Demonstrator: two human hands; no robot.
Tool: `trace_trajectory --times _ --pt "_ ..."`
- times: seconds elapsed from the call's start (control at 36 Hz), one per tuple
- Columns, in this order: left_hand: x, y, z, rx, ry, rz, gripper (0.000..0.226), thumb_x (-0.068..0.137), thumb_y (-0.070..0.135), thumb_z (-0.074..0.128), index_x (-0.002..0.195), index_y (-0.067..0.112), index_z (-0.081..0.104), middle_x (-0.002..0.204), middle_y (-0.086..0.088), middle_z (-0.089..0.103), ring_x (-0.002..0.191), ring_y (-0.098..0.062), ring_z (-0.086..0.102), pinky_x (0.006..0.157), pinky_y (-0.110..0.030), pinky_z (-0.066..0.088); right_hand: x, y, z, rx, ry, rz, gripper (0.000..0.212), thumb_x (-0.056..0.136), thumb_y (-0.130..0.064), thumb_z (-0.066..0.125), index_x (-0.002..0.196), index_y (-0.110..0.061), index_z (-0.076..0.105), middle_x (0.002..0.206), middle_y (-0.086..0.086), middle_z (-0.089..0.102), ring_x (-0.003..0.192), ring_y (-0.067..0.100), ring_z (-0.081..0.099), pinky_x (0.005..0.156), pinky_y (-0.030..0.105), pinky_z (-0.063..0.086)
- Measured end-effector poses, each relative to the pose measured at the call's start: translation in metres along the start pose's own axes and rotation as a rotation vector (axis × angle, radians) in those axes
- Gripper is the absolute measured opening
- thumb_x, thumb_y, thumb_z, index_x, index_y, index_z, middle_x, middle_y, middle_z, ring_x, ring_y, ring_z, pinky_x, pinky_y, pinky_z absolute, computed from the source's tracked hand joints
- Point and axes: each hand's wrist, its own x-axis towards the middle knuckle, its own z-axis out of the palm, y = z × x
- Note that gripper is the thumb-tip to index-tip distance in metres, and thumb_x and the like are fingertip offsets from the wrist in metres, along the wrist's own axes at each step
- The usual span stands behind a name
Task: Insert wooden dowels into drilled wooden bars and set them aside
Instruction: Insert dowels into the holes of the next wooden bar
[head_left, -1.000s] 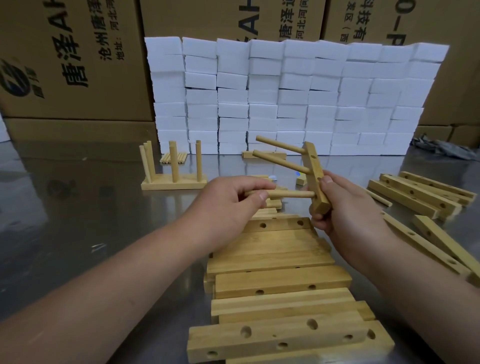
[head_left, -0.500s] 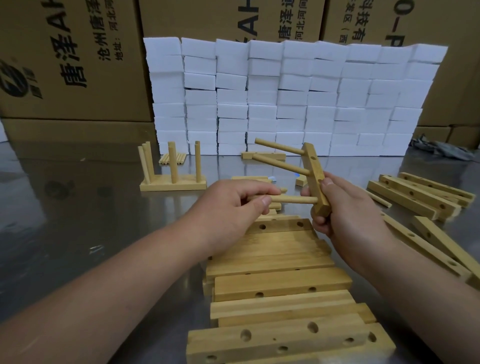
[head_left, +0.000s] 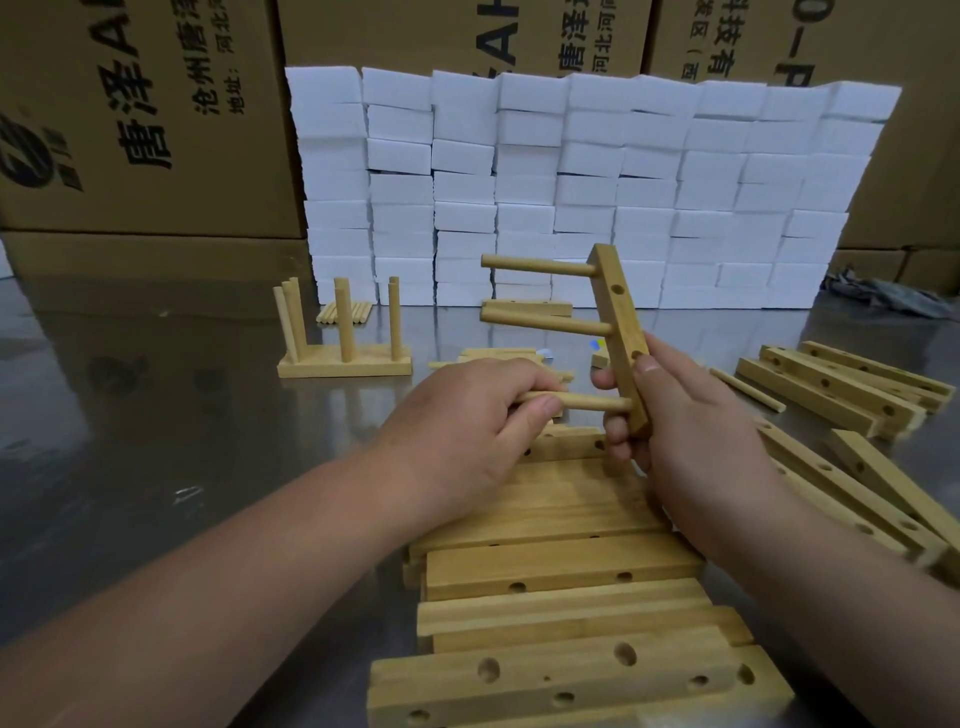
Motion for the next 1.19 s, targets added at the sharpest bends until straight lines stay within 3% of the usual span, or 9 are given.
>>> trace_trajectory --times 0.22,0.36,0.5,0.61,0.83,0.94,1.0,1.11,1.19 --pt "0.000 0.003 -0.003 0.020 -0.041 -0.068 0.021 0.080 0.049 0.034 0.067 0.044 0.050 0.065 0.013 0.056 0.079 0.004 0.049 0.058 -0.015 0.037 -0.001 -0.001 -0.001 -0.060 -0.035 -0.071 0.028 0.101 -0.021 0.032 0.114 -0.017 0.057 0.082 -0.012 0.059 0.049 0.002 0.049 0.043 0.015 0.040" --pt "0.000 0.002 -0.003 0.040 -0.045 -0.071 0.021 0.081 0.049 0.036 0.067 0.045 0.050 0.066 0.013 0.057 0.079 0.003 0.049 0.054 -0.017 0.035 0.000 0.000 -0.002 -0.071 -0.038 -0.076 0.031 0.101 -0.022 0.033 0.122 -0.022 0.054 0.089 -0.007 0.061 0.049 0.002 0.049 0.043 0.016 0.040" --pt "0.000 0.000 -0.004 0.098 -0.066 -0.076 0.022 0.083 0.050 0.035 0.069 0.045 0.052 0.071 0.011 0.060 0.081 0.004 0.048 0.057 -0.015 0.037 0.000 0.001 -0.002 -0.081 -0.039 -0.052 0.041 0.101 -0.024 0.033 0.141 -0.024 0.039 0.080 -0.017 0.065 0.047 0.003 0.047 0.042 0.017 0.041" --pt "0.000 -0.002 -0.003 0.111 -0.050 -0.067 0.038 0.080 0.053 0.032 0.084 0.034 0.064 0.070 0.011 0.060 0.077 0.001 0.051 0.056 -0.016 0.036 -0.001 0.000 -0.002 -0.100 -0.025 -0.064 0.044 0.100 -0.026 0.033 0.144 -0.033 0.029 0.081 -0.019 0.067 0.046 0.002 0.047 0.042 0.016 0.040" --pt "0.001 0.000 -0.002 0.164 -0.063 -0.037 0.045 0.081 0.055 0.023 0.084 0.034 0.062 0.075 0.014 0.058 0.073 -0.003 0.051 0.064 -0.025 0.042 0.001 0.003 -0.001 -0.146 0.041 -0.081 0.043 0.101 -0.028 0.032 0.143 -0.035 0.027 0.078 -0.019 0.067 0.041 0.001 0.045 0.040 0.014 0.039" --pt "-0.003 -0.001 -0.006 0.064 0.120 -0.004 0.060 0.083 0.062 0.018 0.098 0.027 0.064 0.091 0.010 0.065 0.085 -0.008 0.055 0.073 -0.033 0.047 0.003 0.002 -0.003 -0.090 0.079 -0.027 0.041 0.101 -0.027 0.032 0.142 -0.035 0.028 0.079 -0.016 0.070 0.040 0.002 0.044 0.040 0.015 0.040" --pt "-0.004 -0.005 -0.008 -0.040 0.265 -0.007 0.058 0.082 0.058 0.019 0.085 0.022 0.064 0.077 0.002 0.064 0.074 -0.009 0.055 0.067 -0.036 0.048 0.004 -0.001 -0.007 -0.033 0.104 0.004 0.039 0.101 -0.027 0.033 0.139 -0.035 0.031 0.077 -0.011 0.071 0.039 0.004 0.043 0.039 0.016 0.039" --pt "0.001 -0.016 -0.008 -0.124 0.417 -0.191 0.031 0.090 0.039 0.034 0.072 0.027 0.056 0.065 0.008 0.057 0.058 -0.001 0.050 0.045 -0.021 0.037 0.009 -0.008 -0.014 0.087 0.143 0.091 0.032 0.100 -0.020 0.034 0.131 -0.023 0.043 0.062 -0.001 0.070 0.035 0.008 0.039 0.040 0.024 0.035" --pt "0.007 -0.029 -0.005 -0.188 0.434 -0.341 0.018 0.093 0.024 0.044 0.084 0.032 0.059 0.072 0.014 0.058 0.056 0.012 0.051 0.042 -0.006 0.037 0.014 -0.011 -0.017 0.139 0.116 0.155 0.031 0.097 -0.017 0.033 0.116 -0.013 0.057 0.060 0.006 0.068 0.032 0.011 0.034 0.042 0.027 0.027"
